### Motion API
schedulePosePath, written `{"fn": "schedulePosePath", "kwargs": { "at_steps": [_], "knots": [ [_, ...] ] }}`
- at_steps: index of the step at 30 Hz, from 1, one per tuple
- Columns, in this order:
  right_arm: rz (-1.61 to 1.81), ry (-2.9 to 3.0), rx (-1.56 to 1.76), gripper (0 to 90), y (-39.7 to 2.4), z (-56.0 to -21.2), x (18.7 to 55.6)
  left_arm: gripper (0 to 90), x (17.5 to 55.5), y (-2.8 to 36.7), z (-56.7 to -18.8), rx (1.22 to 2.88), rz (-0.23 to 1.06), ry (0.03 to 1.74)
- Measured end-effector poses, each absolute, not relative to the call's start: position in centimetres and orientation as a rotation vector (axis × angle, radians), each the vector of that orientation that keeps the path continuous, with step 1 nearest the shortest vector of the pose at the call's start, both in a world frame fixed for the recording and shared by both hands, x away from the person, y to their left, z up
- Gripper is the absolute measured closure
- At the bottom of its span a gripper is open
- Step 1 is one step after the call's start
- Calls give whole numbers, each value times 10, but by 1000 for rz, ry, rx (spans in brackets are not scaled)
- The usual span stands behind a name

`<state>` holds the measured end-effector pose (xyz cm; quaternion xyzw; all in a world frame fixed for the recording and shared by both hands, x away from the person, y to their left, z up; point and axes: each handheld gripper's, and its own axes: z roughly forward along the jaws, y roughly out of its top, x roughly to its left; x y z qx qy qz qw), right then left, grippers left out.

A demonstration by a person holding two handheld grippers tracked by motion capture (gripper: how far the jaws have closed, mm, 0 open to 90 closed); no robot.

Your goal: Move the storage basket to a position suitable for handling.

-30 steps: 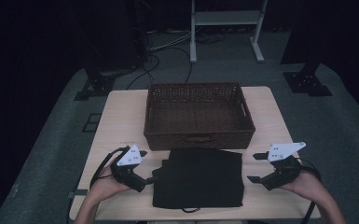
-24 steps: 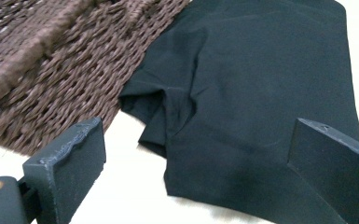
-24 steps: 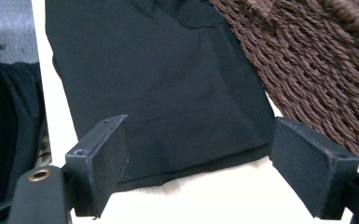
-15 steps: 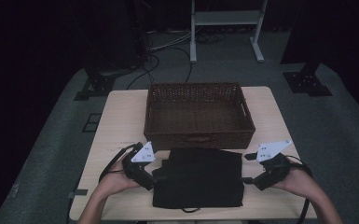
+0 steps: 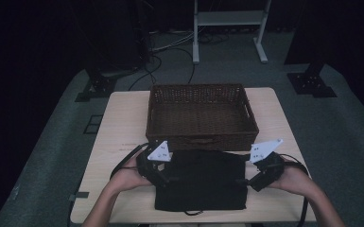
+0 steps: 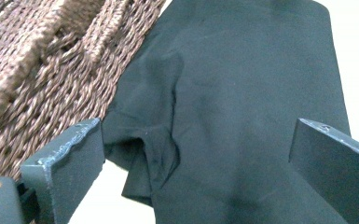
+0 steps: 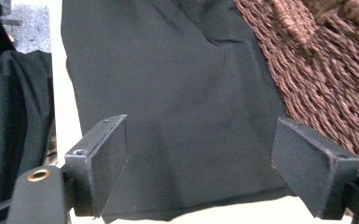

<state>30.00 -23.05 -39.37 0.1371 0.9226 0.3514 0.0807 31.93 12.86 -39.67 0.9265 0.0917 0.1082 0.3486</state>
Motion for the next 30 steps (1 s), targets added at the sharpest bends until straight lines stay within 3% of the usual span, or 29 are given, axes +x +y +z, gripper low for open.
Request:
{"fn": "schedulePosePath", "kwargs": {
  "at_steps": [30],
  "knots": [
    [848,2931,359,176,-181,-441,325,39,340,77,-436,2549,136,144]
  ]
}}
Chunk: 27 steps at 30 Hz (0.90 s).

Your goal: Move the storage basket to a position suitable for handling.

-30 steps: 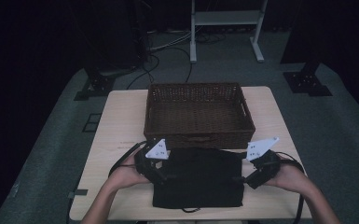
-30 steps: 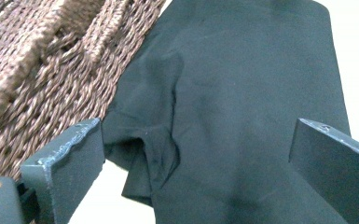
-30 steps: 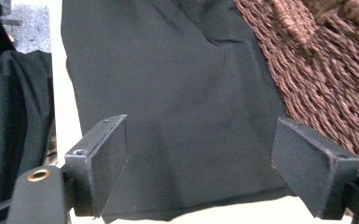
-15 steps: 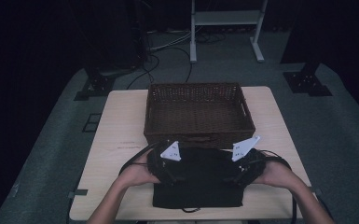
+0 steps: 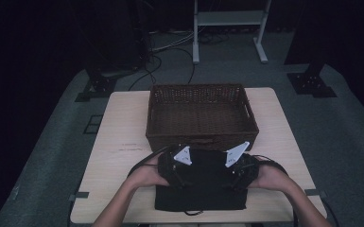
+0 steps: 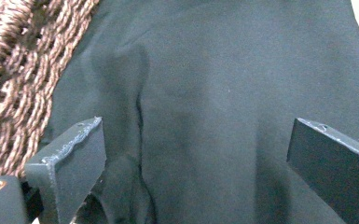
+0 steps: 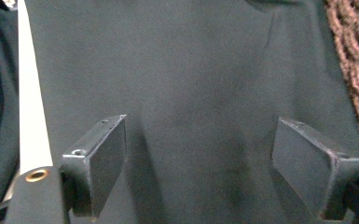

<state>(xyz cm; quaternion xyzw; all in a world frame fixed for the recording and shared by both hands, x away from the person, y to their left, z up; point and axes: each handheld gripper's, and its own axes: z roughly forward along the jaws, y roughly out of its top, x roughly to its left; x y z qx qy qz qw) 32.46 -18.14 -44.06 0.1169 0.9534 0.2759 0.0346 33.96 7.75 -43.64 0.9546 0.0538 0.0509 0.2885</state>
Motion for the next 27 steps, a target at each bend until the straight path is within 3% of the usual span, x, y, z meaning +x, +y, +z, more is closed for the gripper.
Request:
{"fn": "schedulePosePath", "kwargs": {
  "at_steps": [9,18,25,27],
  "knots": [
    [820,2968,384,158,-174,-464,334,51,347,69,-455,2588,50,164],
    [820,2987,524,44,-176,-476,342,51,358,70,-468,2586,-93,271],
    [850,2978,475,74,-177,-478,342,55,360,71,-471,2573,-133,317],
    [810,2993,464,137,-174,-475,345,84,360,68,-470,2591,-129,322]
  ]
}}
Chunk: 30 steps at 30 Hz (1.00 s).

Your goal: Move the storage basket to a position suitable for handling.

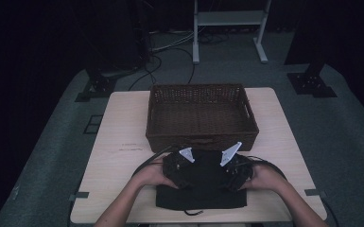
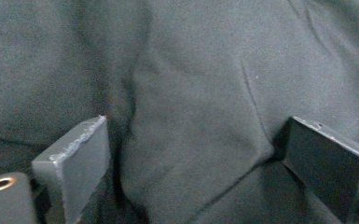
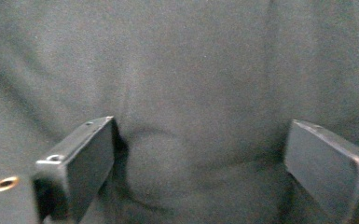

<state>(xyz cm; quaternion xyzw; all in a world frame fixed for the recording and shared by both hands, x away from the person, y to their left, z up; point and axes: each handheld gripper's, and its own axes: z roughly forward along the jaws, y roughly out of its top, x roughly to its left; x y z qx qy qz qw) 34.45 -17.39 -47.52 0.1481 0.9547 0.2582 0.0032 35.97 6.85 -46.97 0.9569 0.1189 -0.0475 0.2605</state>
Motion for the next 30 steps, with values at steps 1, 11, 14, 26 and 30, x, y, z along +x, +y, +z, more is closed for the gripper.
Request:
{"fn": "schedulePosePath", "kwargs": {
  "at_steps": [1,11,14,26,30],
  "knots": [
    [804,2996,463,158,-174,-474,346,111,360,67,-468,2598,-139,314],
    [727,3052,453,441,-166,-466,348,388,365,60,-462,2627,-195,332],
    [724,3066,454,473,-165,-465,349,460,367,58,-462,2622,-229,348],
    [746,3102,510,674,-163,-463,347,658,361,62,-462,2577,-198,275],
    [781,3080,493,702,-165,-462,345,687,357,63,-458,2586,-150,249]
  ]
}}
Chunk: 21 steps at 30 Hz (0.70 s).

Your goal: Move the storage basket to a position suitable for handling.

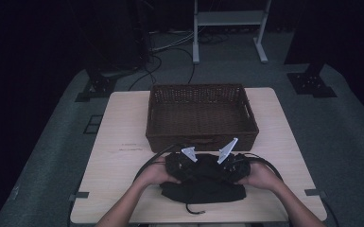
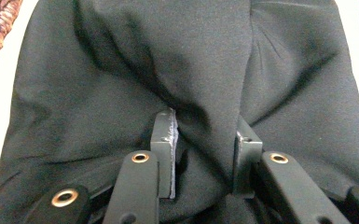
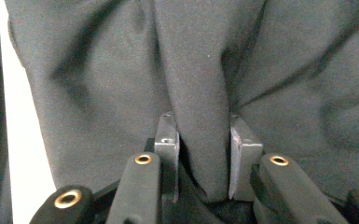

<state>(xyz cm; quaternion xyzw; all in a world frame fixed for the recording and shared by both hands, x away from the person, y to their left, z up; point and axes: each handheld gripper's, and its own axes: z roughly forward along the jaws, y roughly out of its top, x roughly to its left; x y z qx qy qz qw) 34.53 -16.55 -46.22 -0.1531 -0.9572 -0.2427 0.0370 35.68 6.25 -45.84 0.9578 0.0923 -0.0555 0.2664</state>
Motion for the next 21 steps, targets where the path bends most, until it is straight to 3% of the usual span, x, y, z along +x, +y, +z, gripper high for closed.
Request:
{"fn": "schedulePosePath", "kwargs": {
  "at_steps": [21],
  "knots": [
    [-865,-3005,-361,716,-172,-416,327,725,343,70,-420,2561,-52,186]
  ]
}}
